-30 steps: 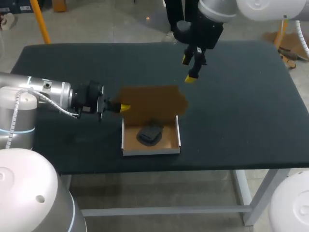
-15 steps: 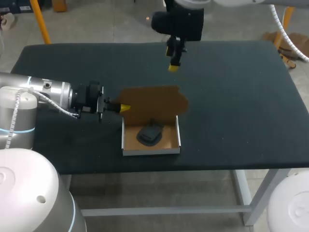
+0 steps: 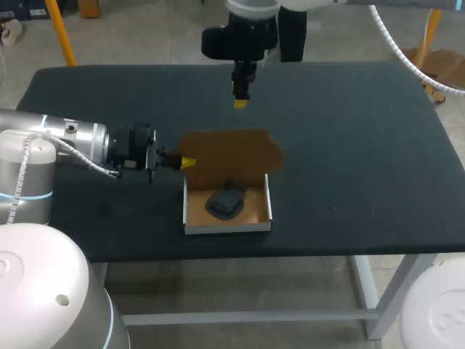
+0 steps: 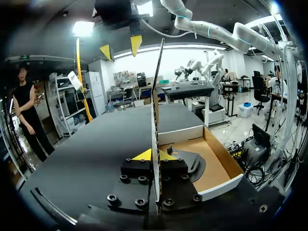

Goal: Assemble the packaging by folding the flat box into shape, placing the metal phone stand inside, and closing the box properly

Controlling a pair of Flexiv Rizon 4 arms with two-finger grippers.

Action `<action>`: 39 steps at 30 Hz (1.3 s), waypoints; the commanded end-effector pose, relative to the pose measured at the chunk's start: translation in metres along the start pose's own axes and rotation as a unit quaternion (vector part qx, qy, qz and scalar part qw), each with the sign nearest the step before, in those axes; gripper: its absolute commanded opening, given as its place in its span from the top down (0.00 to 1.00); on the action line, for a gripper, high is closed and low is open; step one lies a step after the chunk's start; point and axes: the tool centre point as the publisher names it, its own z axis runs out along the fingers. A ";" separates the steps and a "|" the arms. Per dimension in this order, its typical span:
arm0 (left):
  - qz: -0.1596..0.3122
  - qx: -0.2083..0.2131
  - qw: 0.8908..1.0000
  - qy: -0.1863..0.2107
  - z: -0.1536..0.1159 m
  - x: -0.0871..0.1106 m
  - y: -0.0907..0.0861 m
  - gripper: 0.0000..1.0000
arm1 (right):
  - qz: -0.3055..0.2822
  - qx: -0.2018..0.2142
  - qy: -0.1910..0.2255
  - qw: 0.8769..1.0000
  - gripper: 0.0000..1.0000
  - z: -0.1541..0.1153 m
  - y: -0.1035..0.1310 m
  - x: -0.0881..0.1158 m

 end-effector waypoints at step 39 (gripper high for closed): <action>0.001 0.001 1.000 0.000 0.000 0.001 0.002 1.00 | -0.025 0.038 -0.006 0.999 0.54 0.046 0.017 0.040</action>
